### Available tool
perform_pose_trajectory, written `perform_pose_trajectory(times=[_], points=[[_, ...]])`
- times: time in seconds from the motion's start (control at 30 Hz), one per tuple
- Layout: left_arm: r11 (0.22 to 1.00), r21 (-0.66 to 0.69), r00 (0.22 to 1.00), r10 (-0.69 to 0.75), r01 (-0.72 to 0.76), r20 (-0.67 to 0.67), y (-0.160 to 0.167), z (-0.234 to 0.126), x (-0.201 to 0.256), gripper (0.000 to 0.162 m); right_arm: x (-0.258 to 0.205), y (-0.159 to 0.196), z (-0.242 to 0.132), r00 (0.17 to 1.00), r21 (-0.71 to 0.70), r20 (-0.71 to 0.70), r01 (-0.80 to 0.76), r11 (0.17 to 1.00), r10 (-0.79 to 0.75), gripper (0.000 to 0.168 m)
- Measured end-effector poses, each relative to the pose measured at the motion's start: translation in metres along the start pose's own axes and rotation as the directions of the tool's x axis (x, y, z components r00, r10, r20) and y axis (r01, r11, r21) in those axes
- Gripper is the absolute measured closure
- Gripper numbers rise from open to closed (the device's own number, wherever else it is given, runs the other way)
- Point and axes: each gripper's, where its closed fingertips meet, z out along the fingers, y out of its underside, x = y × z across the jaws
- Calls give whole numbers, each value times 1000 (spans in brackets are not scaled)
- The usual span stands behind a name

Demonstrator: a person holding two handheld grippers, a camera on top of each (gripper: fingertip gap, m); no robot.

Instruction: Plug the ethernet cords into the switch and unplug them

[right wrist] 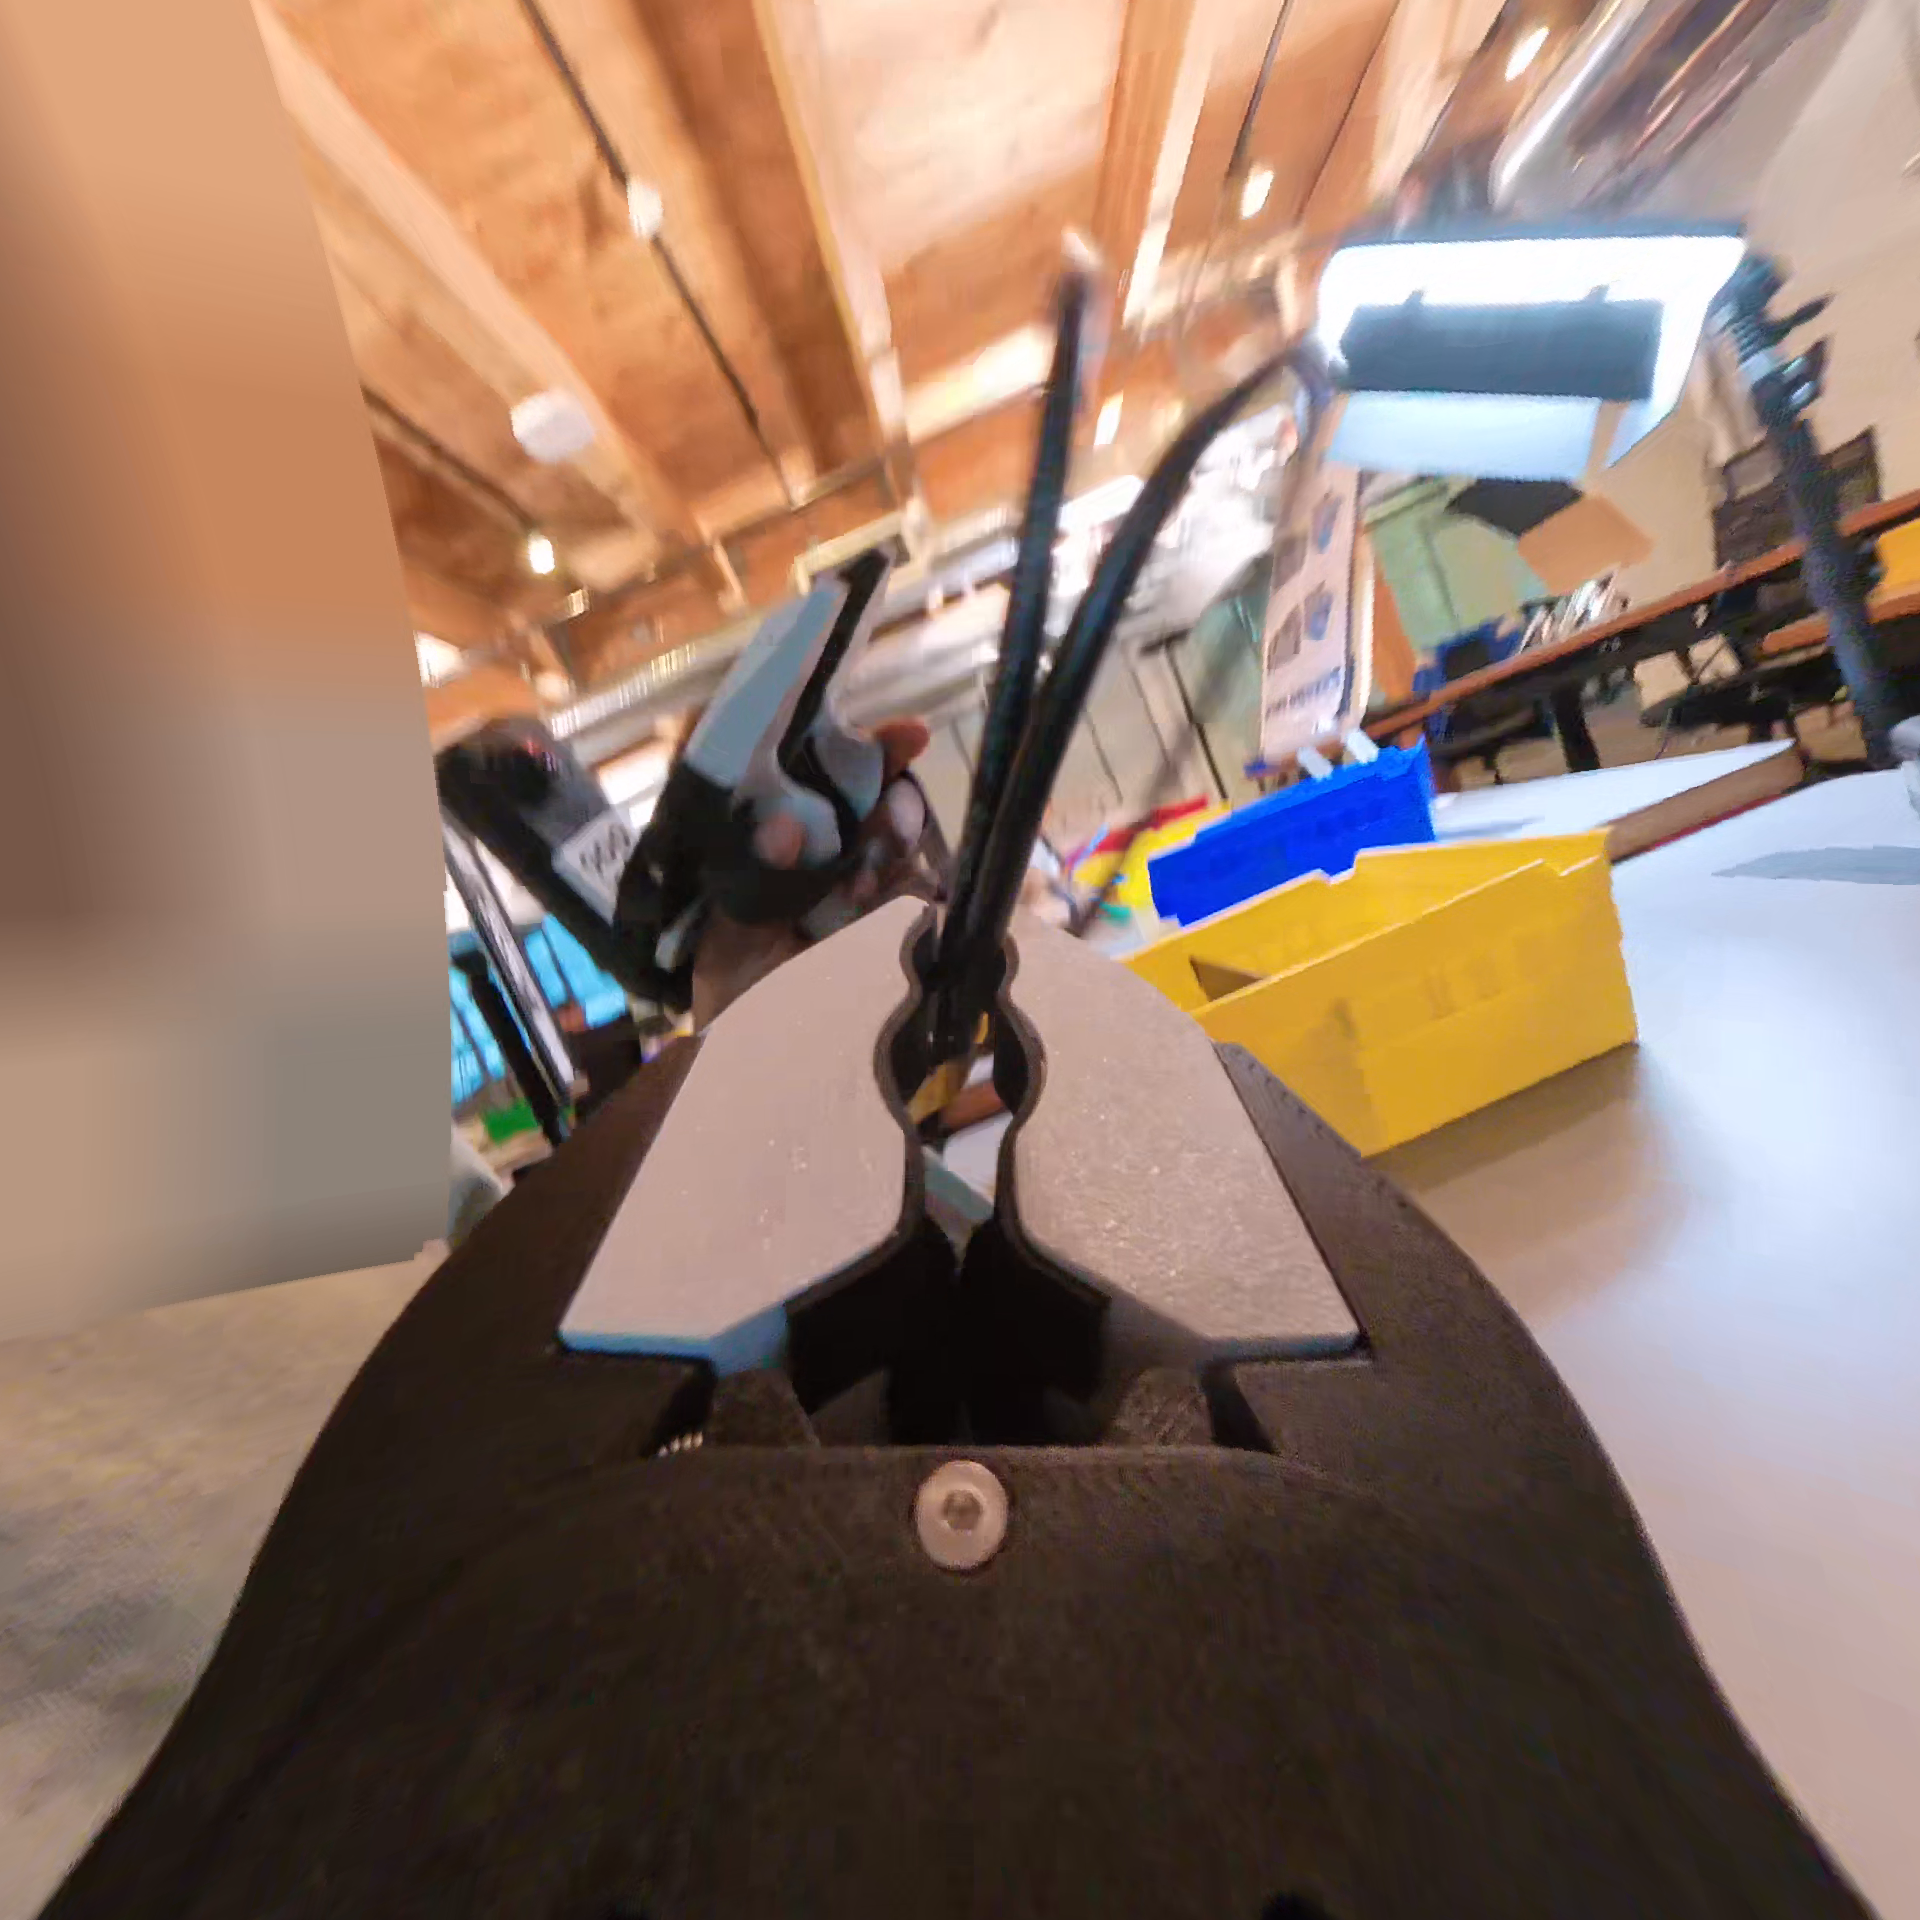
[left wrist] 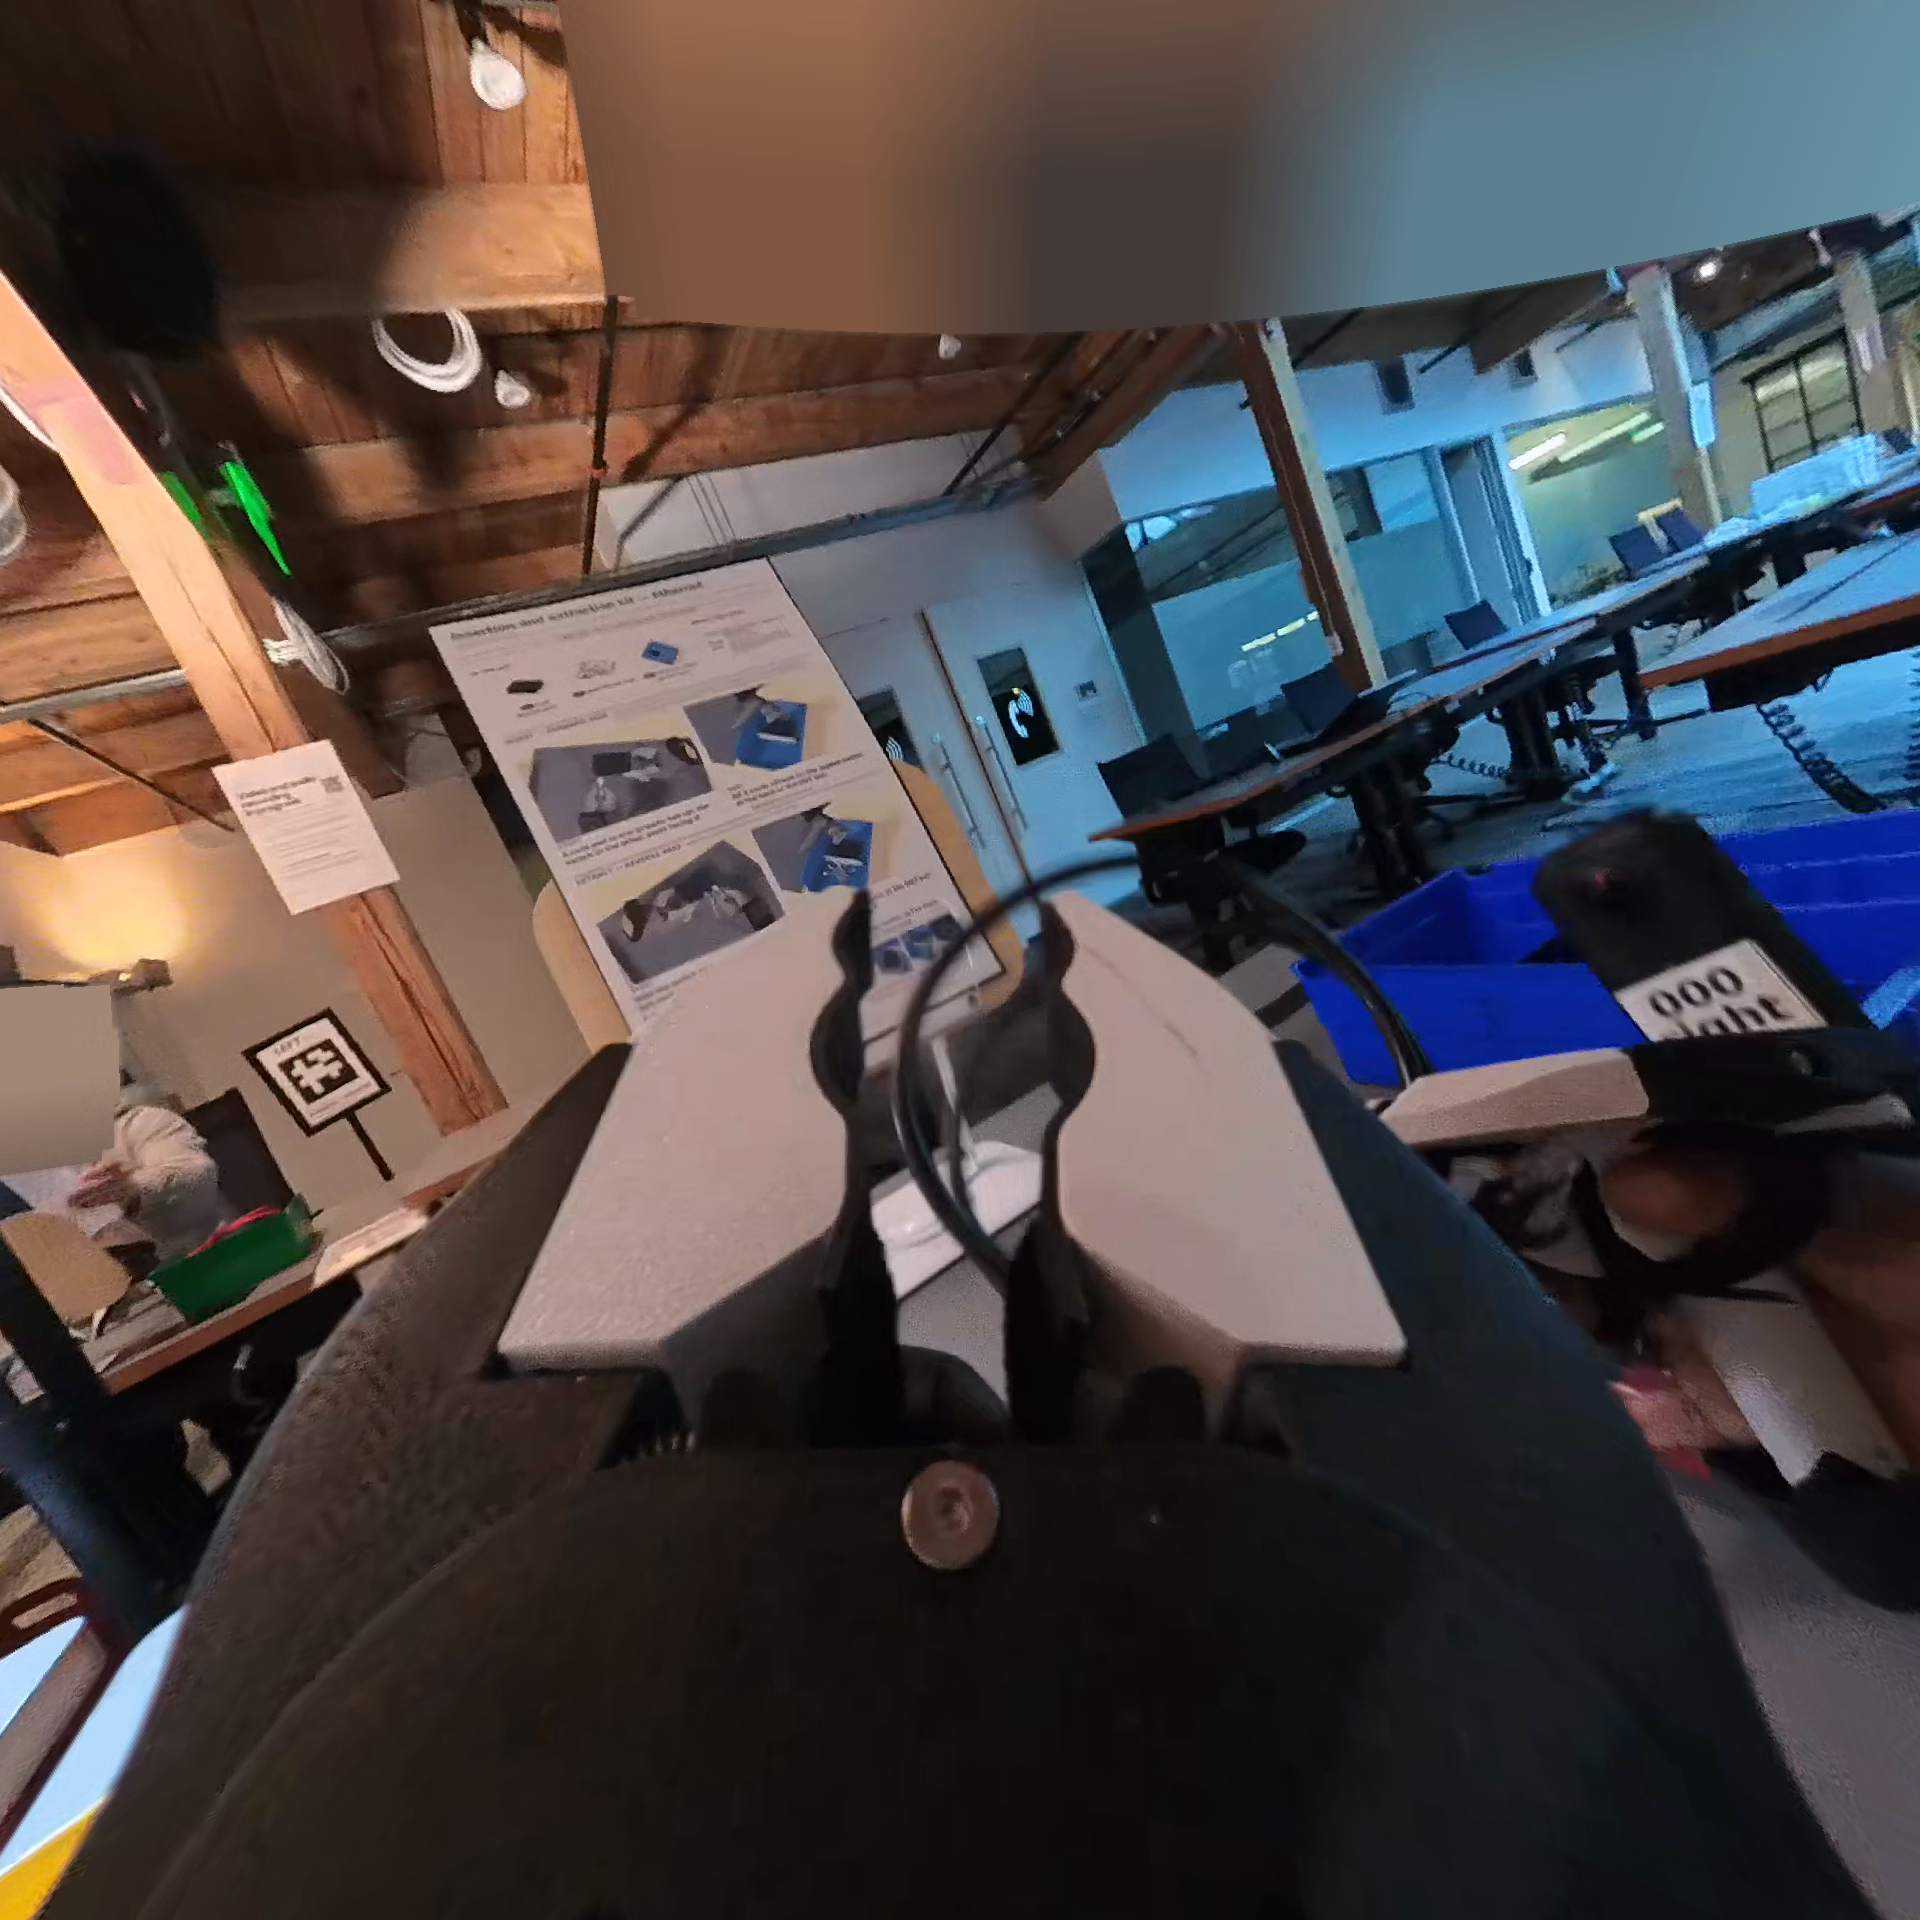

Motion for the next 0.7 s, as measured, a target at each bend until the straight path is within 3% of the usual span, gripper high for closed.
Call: perform_pose_trajectory(times=[0.1,0.17,0.23,0.3,0.4,0.5,0.57,0.63,0.7], points=[[995,42,991,-91,87,100,0,-4,-15,113,10,-24,-17,998,180,-44,-34,983,43,164],[952,101,934,-303,288,189,10,-9,-26,106,5,-43,-28,999,290,-47,38,956,-25,162],[835,161,817,-548,525,179,25,-7,-22,106,-7,-61,-37,994,361,-32,108,926,-104,162],[651,64,646,-758,756,87,47,9,7,106,-15,-72,-41,985,377,-31,171,910,-172,162],[273,-176,267,-962,946,-61,68,30,74,102,-26,-82,-45,964,379,-31,256,889,-264,162],[-37,-342,-101,-980,939,-169,63,37,119,103,-37,-81,-46,946,368,6,298,881,-323,162],[-170,-358,-271,-928,918,-255,50,38,123,114,-41,-76,-43,940,346,34,307,886,-339,162],[-211,-312,-304,-908,926,-288,49,39,114,142,-43,-68,-40,937,317,46,316,894,-347,163],[-102,-255,-180,-935,961,-305,51,38,105,149,-38,-60,-37,935,265,18,337,904,-354,163]])
